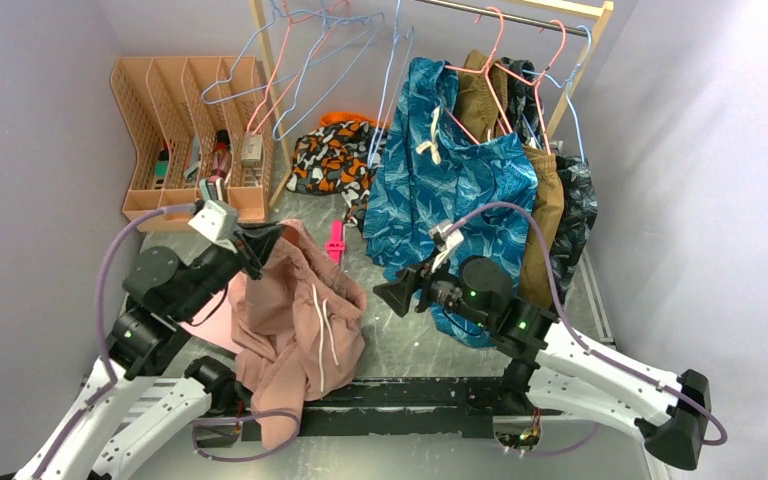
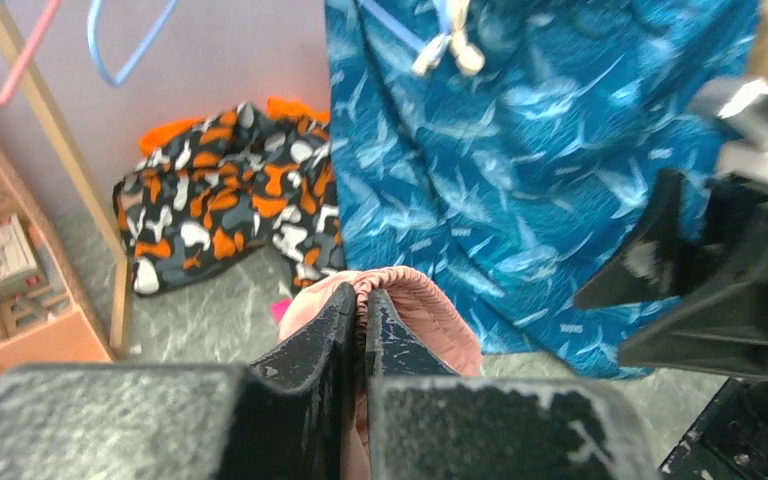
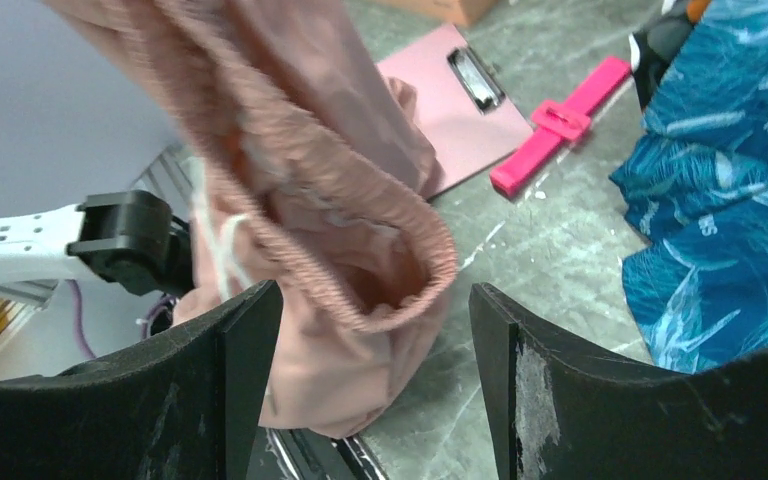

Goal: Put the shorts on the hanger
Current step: Adjust the shorts at the center of the board.

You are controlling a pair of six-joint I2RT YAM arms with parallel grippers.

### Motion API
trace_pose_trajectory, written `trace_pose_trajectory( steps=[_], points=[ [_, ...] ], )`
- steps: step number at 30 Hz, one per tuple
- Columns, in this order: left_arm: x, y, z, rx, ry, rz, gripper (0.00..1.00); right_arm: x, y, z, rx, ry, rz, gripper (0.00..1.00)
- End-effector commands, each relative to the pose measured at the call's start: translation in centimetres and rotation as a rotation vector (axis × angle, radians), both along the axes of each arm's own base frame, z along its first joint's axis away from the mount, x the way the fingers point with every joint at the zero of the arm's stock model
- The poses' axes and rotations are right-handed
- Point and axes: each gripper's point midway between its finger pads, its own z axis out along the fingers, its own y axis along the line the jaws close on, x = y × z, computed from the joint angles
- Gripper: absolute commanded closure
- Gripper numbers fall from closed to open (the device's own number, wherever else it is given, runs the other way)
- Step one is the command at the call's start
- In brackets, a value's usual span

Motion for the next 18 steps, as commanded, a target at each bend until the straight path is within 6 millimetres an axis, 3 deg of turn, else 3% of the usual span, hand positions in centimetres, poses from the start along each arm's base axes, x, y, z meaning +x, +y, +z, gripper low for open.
trace_pose_trajectory(
  steps=[1, 5, 10, 18],
  points=[
    [-2.6, -0.1, 5.6, -0.069, -0.149, -0.085, 0.93, 1.2, 0.5, -0.6, 0.007, 0.063, -0.064, 0.28],
    [-5.8, -0.8, 8.1, -0.058, -0.222, -0.224, 0.93, 2.3, 0.7, -0.3, 0.028, 0.093, -0.122, 0.27],
    [-8.9, -0.5, 11.8, -0.07, -0.307, -0.303, 0.93, 1.2, 1.8, 0.6, 0.09, 0.137, -0.055, 0.26],
    [-9.6, 0.0, 12.8, -0.087, -0.325, -0.296, 0.93, -1.0, 3.2, 0.1, 0.147, 0.228, 0.056, 0.26]
  ],
)
